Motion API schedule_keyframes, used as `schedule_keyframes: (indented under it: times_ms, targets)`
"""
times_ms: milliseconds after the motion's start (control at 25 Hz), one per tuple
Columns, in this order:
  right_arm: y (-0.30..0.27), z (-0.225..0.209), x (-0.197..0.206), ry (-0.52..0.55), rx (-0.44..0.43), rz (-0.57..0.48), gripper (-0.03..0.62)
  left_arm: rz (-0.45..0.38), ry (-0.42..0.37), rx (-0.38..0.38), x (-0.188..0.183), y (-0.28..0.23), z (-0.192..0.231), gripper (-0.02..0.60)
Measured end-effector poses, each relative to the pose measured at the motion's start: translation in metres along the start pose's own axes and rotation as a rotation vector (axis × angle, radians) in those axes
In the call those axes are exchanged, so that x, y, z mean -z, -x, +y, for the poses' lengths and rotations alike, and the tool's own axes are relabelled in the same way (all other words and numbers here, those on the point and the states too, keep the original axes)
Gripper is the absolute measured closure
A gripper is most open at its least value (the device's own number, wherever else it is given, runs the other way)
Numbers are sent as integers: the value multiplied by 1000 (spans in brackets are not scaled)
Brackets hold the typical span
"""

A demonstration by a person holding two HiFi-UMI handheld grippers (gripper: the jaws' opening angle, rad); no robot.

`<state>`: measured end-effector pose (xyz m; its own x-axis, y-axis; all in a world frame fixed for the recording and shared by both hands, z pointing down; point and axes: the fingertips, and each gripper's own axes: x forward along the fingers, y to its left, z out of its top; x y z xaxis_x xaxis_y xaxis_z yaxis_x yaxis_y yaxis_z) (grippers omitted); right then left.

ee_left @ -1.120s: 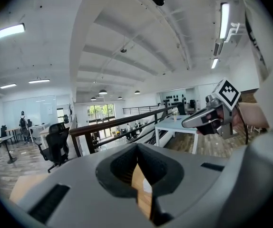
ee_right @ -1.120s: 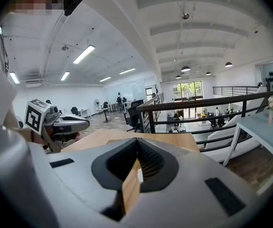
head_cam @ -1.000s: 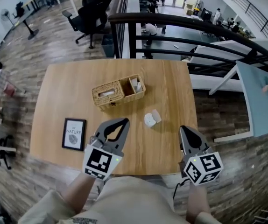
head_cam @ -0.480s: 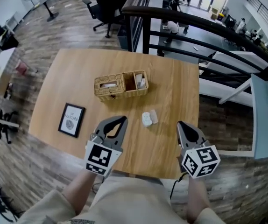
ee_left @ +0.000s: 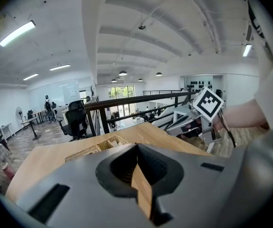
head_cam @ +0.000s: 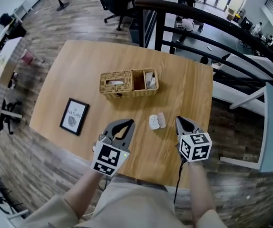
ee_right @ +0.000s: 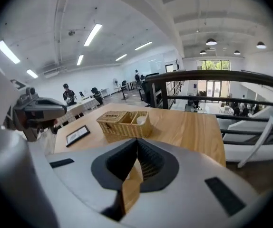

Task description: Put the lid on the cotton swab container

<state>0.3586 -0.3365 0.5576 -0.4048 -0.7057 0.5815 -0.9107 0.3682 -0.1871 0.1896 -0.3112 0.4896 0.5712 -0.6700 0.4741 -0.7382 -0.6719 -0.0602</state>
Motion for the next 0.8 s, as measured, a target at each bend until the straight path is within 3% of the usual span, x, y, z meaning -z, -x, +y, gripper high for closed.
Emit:
schedule_keyframes:
  times_ms: [120, 480, 800]
  targets:
    - [-22, -3, 16, 50, 9, 58, 568, 28, 26, 15, 17, -13, 1, 560]
    - [-75, -12, 80, -28, -37, 195, 566, 143, 52, 62, 74, -46, 1, 558]
    - [-79, 21, 67, 53, -84, 170, 568, 149, 68, 79, 89, -52, 0, 560]
